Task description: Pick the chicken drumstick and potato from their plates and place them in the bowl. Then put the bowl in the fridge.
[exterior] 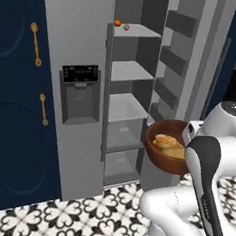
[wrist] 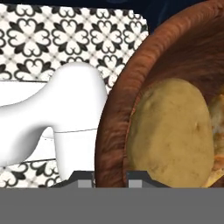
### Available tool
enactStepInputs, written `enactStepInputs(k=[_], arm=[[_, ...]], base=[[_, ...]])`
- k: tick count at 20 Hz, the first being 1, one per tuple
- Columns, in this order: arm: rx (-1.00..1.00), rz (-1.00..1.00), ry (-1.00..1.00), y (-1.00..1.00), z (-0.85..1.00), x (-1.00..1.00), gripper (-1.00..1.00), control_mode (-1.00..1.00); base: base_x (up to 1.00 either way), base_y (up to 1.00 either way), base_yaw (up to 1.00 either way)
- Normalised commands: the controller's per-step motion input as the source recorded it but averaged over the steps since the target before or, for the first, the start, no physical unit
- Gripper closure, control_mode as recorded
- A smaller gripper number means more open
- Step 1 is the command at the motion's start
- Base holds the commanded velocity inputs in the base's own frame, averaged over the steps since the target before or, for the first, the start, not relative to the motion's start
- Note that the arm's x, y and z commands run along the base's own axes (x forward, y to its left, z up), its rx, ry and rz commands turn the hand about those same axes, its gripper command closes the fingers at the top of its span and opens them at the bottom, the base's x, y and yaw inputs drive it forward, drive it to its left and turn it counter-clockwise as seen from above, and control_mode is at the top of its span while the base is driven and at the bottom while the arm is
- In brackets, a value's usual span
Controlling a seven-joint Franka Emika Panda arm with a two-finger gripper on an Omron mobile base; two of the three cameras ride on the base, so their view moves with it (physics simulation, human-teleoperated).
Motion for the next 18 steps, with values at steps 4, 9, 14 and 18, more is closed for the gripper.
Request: enactStepInputs(k=[4,9,14,18], arm=[[0.0,0.0,0.0,0.0,0.0,0.0,1.0,1.0],[0.0,0.0,0.0,0.0,0.0,0.0,1.0,1.0],[0.0,0.0,0.0,0.0,0.0,0.0,1.0,1.0],[0.0,0.0,0.0,0.0,0.0,0.0,1.0,1.0]], base=[[1.0,0.24,-0.14],[0.9,0.53,-0.05],[0.38,-0.03,-0.21],[0.04,-0.04,-0.25]])
